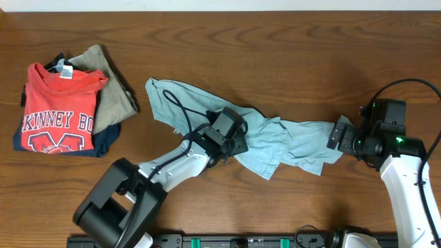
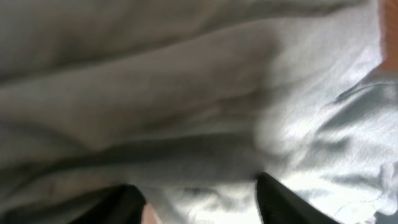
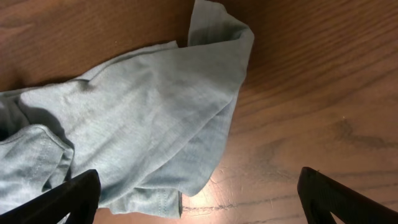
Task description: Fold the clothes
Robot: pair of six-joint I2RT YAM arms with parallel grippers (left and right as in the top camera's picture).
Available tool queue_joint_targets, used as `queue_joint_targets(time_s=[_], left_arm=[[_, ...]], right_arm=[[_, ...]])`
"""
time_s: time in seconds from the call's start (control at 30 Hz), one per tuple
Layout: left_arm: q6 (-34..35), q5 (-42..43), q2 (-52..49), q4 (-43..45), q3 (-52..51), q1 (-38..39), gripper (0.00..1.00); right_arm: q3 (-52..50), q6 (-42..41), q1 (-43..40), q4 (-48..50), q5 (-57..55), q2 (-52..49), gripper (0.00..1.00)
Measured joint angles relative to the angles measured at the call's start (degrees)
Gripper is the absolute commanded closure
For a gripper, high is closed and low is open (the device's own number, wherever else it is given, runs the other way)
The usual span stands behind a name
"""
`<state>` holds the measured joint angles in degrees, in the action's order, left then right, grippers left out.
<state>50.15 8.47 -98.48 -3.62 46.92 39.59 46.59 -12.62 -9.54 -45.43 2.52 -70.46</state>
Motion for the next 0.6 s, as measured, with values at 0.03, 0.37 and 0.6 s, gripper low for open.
queue_joint_targets(time_s=[0.03, 0.37, 0.6], left_arm=[[0.15, 0.04, -0.26, 0.63, 0.00, -0.02, 0.64], [-0.09, 0.39, -0.81, -4.20, 0.46, -0.04, 0.94], [-3.56, 1.49, 5.64, -22.14, -0.81, -0.15, 0.94]], right_arm=[[0.00, 0.00, 0.00, 0.02, -0.02, 0.00, 0.01], [0.00, 0.00, 0.00, 0.02, -0.02, 0.00, 0.01], [0.00, 0.00, 0.00, -0.02, -0.02, 0.00, 0.01]])
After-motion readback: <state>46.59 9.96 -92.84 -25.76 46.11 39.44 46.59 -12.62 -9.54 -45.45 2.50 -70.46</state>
